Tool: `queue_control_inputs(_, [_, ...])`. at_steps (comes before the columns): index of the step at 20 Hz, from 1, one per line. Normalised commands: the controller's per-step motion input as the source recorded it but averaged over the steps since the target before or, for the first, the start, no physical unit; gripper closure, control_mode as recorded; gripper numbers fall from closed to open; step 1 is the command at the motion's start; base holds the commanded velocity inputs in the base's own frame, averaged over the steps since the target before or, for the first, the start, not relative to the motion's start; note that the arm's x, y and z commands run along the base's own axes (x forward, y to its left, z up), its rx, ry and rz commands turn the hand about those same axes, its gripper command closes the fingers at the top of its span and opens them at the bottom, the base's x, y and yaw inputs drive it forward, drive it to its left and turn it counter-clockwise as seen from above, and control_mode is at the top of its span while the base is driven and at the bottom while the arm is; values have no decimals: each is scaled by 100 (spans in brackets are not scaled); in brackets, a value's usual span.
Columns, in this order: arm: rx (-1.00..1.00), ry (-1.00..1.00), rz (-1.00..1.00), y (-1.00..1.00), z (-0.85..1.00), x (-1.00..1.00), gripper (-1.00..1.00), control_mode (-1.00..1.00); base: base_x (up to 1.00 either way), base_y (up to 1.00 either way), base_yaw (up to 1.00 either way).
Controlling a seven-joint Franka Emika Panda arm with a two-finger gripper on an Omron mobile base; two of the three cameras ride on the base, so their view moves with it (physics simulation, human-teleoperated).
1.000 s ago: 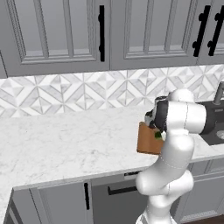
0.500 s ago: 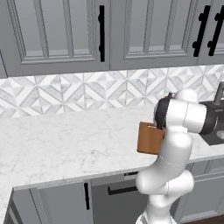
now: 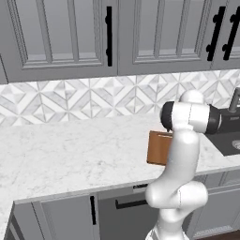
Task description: Pick up the sponge from the counter and clean the cutting board by briefly scrubbing or pressing down on the cutting board. Once finished, release the sponge.
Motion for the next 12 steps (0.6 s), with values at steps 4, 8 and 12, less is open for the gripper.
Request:
queue_control_inputs(4, [0, -34, -38, 7, -19, -100, 100, -100, 0, 0, 0])
queue_control_inputs(8, [0, -29, -35, 57, -26, -100, 100, -100, 0, 0, 0])
queue_control_inputs(12, [-11, -7, -33, 99, -52, -52, 100, -100, 0, 0, 0])
